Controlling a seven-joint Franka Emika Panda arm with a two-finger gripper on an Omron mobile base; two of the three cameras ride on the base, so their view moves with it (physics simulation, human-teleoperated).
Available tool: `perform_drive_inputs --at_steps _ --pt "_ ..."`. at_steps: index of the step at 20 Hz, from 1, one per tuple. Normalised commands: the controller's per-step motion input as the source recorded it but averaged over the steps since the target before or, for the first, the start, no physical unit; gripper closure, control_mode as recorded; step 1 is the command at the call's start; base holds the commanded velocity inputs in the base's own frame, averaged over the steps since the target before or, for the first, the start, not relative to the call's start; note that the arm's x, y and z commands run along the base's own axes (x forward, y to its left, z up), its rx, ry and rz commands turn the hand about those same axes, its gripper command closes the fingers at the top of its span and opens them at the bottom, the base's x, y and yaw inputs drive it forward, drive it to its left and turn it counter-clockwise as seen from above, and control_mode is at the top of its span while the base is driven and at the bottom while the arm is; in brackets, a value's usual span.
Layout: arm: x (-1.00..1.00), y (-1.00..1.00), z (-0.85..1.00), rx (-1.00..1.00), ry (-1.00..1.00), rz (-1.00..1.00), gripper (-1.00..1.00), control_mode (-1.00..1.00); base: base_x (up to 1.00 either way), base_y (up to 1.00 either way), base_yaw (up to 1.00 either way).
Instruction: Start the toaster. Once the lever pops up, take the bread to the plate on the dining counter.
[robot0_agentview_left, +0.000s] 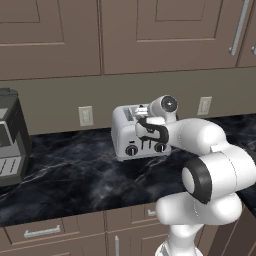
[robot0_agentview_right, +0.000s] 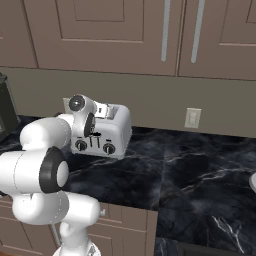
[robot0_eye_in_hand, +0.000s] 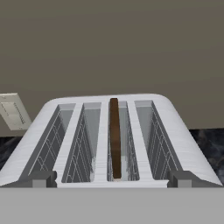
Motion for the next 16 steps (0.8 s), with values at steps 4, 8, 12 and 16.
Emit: perform_drive_inputs --at_steps 4,8,12,16 --pt "0.0 0.0 0.0 0.0 0.0 0.0 -1.0 -1.0 0.0 0.0 0.0" --pt "0.0 0.0 0.0 0.0 0.0 0.0 -1.0 -1.0 0.0 0.0 0.0" --pt "0.0 0.0 0.0 0.0 0.0 0.0 -1.0 -1.0 0.0 0.0 0.0" --pt "0.0 0.0 0.0 0.0 0.0 0.0 -1.0 -1.0 0.0 0.0 0.0"
